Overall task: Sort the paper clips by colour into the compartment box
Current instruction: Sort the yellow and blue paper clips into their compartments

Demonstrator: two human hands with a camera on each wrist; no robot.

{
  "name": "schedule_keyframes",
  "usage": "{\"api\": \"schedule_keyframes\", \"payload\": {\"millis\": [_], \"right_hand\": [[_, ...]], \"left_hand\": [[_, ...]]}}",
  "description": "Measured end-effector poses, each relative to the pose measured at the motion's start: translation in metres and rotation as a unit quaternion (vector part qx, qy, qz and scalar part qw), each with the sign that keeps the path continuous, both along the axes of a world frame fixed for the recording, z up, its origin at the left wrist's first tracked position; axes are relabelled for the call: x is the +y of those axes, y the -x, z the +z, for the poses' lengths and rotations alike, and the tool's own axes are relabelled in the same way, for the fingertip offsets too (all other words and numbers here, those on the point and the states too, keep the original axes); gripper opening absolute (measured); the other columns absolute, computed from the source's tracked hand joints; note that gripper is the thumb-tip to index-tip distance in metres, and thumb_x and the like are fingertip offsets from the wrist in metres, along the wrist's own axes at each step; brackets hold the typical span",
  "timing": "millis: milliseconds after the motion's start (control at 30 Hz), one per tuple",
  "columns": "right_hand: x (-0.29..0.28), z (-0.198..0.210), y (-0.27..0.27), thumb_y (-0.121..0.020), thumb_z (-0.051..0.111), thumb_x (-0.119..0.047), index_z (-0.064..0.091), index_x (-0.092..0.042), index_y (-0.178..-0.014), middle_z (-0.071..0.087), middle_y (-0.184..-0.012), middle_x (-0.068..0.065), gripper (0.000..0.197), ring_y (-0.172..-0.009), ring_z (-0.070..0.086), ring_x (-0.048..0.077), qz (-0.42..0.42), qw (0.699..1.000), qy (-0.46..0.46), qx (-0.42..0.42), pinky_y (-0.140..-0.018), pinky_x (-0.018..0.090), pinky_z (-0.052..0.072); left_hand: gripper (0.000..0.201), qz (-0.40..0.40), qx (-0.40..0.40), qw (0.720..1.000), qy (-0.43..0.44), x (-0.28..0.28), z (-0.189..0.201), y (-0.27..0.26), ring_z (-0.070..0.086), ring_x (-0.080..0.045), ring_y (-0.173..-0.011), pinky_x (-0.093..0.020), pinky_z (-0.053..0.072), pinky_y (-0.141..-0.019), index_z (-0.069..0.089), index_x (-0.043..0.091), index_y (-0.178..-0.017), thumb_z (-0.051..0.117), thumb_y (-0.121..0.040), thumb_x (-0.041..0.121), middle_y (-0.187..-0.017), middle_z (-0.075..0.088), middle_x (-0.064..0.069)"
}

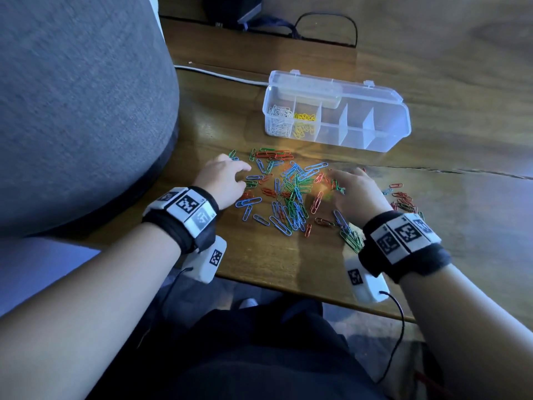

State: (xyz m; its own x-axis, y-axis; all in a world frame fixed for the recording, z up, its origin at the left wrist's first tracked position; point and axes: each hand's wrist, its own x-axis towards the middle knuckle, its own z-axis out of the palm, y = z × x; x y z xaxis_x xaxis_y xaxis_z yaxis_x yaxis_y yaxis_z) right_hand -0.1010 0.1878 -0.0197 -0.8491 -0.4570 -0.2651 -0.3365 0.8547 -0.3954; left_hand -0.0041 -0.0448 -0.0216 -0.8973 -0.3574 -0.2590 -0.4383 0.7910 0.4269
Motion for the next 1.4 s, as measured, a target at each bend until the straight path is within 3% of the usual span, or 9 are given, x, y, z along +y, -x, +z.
{"api": "schedule_keyframes", "payload": {"millis": [200, 467, 600, 733, 900, 1000, 1167, 1267, 1400], "right_hand": [[-0.018, -0.007, 0.001, -0.091, 0.049, -0.017, 0.052, -0.02, -0.128, 0.047, -0.121, 0.016, 0.037, -0.117, 0.044, 0.036, 0.054, 0.997, -0.054, -0.007, -0.095, 0.039, 0.04], [-0.041, 0.011, 0.013, -0.09, 0.05, -0.012, 0.058, -0.012, -0.123, 0.056, -0.118, 0.014, 0.033, -0.111, 0.051, 0.031, 0.048, 0.999, 0.01, 0.01, -0.088, 0.029, 0.039], [-0.071, 0.023, 0.023, -0.09, 0.05, -0.011, 0.06, -0.018, -0.124, 0.062, -0.125, 0.003, 0.037, -0.114, 0.056, 0.018, 0.024, 0.996, 0.084, -0.033, -0.09, 0.018, 0.037], [-0.098, 0.014, 0.03, -0.086, 0.052, -0.005, 0.06, -0.01, -0.122, 0.06, -0.128, 0.006, 0.037, -0.12, 0.054, 0.02, 0.018, 0.993, 0.098, -0.064, -0.106, 0.028, 0.038], [-0.11, -0.005, 0.039, -0.089, 0.056, -0.006, 0.057, -0.013, -0.127, 0.053, -0.135, 0.01, 0.039, -0.123, 0.052, 0.025, 0.038, 0.998, 0.027, -0.047, -0.106, 0.034, 0.04], [-0.106, -0.007, 0.043, -0.091, 0.053, -0.01, 0.06, -0.013, -0.122, 0.057, -0.127, 0.012, 0.031, -0.111, 0.057, 0.028, 0.089, 0.995, -0.044, 0.006, -0.093, 0.034, 0.048], [-0.095, -0.004, 0.049, -0.089, 0.052, -0.011, 0.064, -0.011, -0.092, 0.065, -0.103, 0.01, 0.012, -0.096, 0.061, 0.028, 0.042, 0.999, -0.009, -0.011, -0.085, 0.035, 0.051], [-0.089, -0.004, 0.054, -0.089, 0.055, -0.014, 0.049, -0.015, -0.066, 0.063, -0.086, 0.011, 0.023, -0.082, 0.059, 0.027, 0.022, 0.999, 0.02, -0.014, -0.073, 0.035, 0.051], [-0.081, -0.003, 0.059, -0.085, 0.058, -0.009, 0.058, -0.012, -0.076, 0.06, -0.081, 0.006, 0.01, -0.077, 0.053, 0.021, -0.007, 0.998, 0.054, -0.018, -0.068, 0.026, 0.043]], "left_hand": [[0.049, -0.087, -0.07, 0.991, 0.068, 0.013, -0.006, 0.015, 0.035, -0.026, -0.125, -0.039, 0.029, -0.104, 0.036, 0.037, -0.14, 0.049, -0.093, 0.032, -0.131, 0.041, -0.003], [0.028, -0.014, 0.016, 1.0, 0.021, -0.009, -0.006, 0.013, 0.045, -0.027, -0.119, -0.037, 0.036, -0.102, 0.064, 0.029, -0.116, 0.054, -0.091, 0.022, -0.122, 0.051, -0.005], [0.014, 0.071, 0.054, 0.996, -0.009, -0.022, -0.001, 0.022, 0.057, -0.025, -0.1, -0.028, 0.044, -0.084, 0.069, 0.018, -0.096, 0.06, -0.086, 0.016, -0.111, 0.057, -0.009], [0.013, 0.075, 0.077, 0.994, -0.021, -0.024, 0.007, 0.029, 0.058, -0.019, -0.091, -0.021, 0.039, -0.072, 0.073, 0.015, -0.09, 0.06, -0.086, 0.012, -0.098, 0.064, -0.005], [0.016, 0.055, 0.058, 0.996, -0.026, -0.018, 0.008, 0.035, 0.057, -0.015, -0.093, -0.02, 0.037, -0.074, 0.073, 0.015, -0.097, 0.064, -0.084, 0.014, -0.1, 0.067, -0.002], [0.016, 0.058, 0.058, 0.996, -0.026, -0.02, 0.007, 0.036, 0.059, -0.02, -0.101, -0.021, 0.04, -0.078, 0.072, 0.013, -0.099, 0.065, -0.083, 0.014, -0.107, 0.068, -0.005], [0.016, 0.05, 0.063, 0.996, -0.025, -0.017, 0.005, 0.049, 0.057, -0.021, -0.101, -0.022, 0.038, -0.078, 0.071, 0.015, -0.098, 0.064, -0.084, 0.013, -0.109, 0.063, -0.006], [0.013, 0.033, 0.054, 0.997, -0.033, -0.011, 0.0, 0.059, 0.058, -0.021, -0.099, -0.022, 0.038, -0.077, 0.071, 0.015, -0.094, 0.065, -0.082, 0.014, -0.108, 0.063, -0.006], [0.015, 0.017, 0.043, 0.998, -0.033, -0.007, -0.002, 0.066, 0.059, -0.021, -0.099, -0.025, 0.043, -0.08, 0.071, 0.016, -0.096, 0.064, -0.083, 0.014, -0.108, 0.064, -0.004]]}}
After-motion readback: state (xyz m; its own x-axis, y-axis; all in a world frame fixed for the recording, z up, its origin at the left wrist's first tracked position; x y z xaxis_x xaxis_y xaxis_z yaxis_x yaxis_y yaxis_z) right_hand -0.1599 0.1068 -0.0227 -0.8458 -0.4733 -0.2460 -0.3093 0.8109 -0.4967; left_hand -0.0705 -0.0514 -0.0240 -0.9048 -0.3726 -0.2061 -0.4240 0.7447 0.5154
